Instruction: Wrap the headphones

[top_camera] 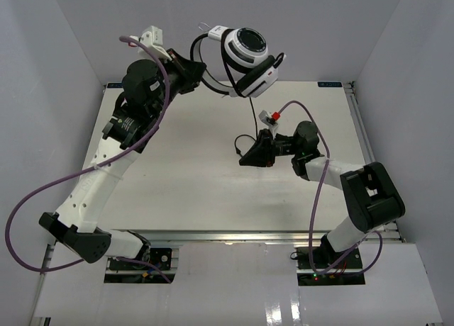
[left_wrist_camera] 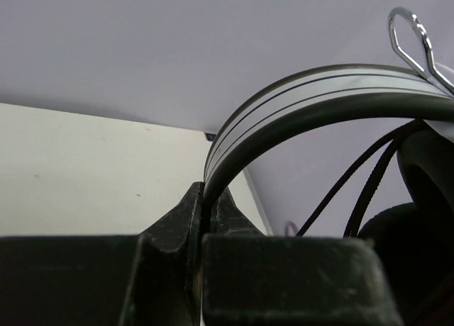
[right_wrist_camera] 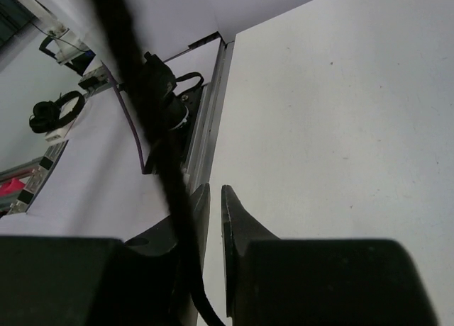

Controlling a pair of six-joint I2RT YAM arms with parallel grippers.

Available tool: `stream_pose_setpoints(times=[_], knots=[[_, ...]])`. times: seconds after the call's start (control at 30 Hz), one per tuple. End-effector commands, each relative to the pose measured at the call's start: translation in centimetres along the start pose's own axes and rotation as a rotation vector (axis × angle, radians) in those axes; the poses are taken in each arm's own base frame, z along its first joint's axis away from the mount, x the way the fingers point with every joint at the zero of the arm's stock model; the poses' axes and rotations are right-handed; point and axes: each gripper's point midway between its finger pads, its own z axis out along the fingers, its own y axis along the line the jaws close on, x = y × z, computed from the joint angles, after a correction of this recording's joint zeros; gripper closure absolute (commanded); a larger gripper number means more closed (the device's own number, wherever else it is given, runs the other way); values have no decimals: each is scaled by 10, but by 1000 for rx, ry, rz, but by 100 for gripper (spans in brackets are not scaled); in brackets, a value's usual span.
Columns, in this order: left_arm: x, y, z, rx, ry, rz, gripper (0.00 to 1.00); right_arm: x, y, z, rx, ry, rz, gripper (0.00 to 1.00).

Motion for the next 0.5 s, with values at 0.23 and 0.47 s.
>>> stream_pose_setpoints(times=[0.23,0.47], knots=[[-48,103,1,-465,-278,30,100,-22,9,1,300,149,-418,92],[41,175,41,-611,0,247,100,-40,11,-1,481,382,-652,92]])
